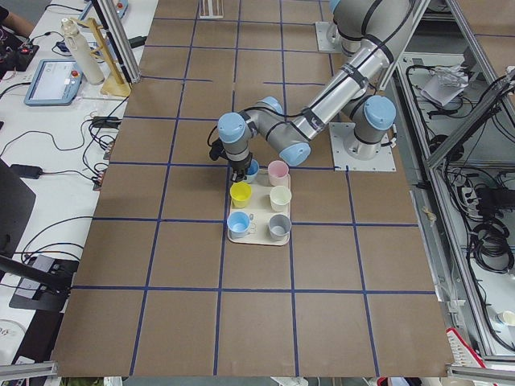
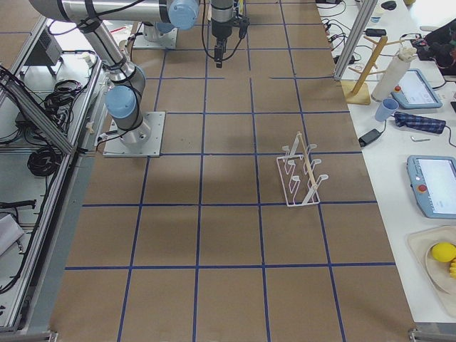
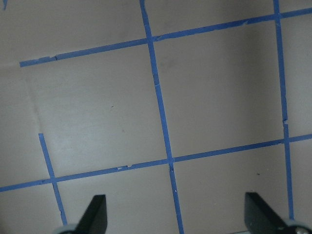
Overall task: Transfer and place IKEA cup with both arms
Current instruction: 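Lower the light blue cup onto the white tray with the left gripper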
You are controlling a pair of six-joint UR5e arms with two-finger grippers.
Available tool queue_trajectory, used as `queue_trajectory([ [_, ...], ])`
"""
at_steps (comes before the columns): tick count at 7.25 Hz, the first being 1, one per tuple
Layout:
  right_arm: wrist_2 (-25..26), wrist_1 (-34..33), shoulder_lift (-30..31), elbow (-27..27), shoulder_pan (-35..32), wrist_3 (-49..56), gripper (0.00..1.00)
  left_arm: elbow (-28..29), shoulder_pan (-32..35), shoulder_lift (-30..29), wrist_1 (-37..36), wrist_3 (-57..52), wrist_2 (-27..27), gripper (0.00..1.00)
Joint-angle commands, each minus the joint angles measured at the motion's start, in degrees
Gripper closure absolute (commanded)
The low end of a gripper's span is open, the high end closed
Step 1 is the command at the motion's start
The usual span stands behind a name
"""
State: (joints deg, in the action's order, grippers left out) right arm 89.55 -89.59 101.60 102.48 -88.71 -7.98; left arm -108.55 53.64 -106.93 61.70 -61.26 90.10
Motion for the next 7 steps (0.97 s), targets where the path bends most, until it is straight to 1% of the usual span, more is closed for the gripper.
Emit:
queue_trajectory([
  [1,-0.1,0.0,0.1,0.0,-0.1,0.4,0.00,-0.1,0.2,0.0,0.3,0.3,-0.4,1.00],
  [2,-0.1,-0.1,0.1,0.0,-0.1,0.5,0.00,-0.3,0.2,-0.3,0.3,0.3,-0.6,0.84],
  [3,-0.1,-0.1,0.2,0.0,-0.1,0.5,0.00,-0.2,0.2,-0.6,0.2,0.2,-0.6,0.77],
  [4,-0.3,-0.1,0.2,0.0,-0.2,0.5,0.00,-0.1,0.2,-1.2,0.0,0.4,-0.6,0.65],
  [5,-0.3,0.0,0.4,0.0,-0.2,0.5,0.00,0.0,0.1,-1.2,0.0,0.5,-0.6,0.34],
  [6,-0.4,-0.1,0.5,0.0,-0.2,0.5,0.00,0.4,0.1,-1.0,0.3,0.5,-0.6,0.13],
  [7,-0.8,0.0,0.4,-0.2,-0.1,0.5,0.00,1.8,1.2,0.7,2.3,0.8,-0.5,0.06],
])
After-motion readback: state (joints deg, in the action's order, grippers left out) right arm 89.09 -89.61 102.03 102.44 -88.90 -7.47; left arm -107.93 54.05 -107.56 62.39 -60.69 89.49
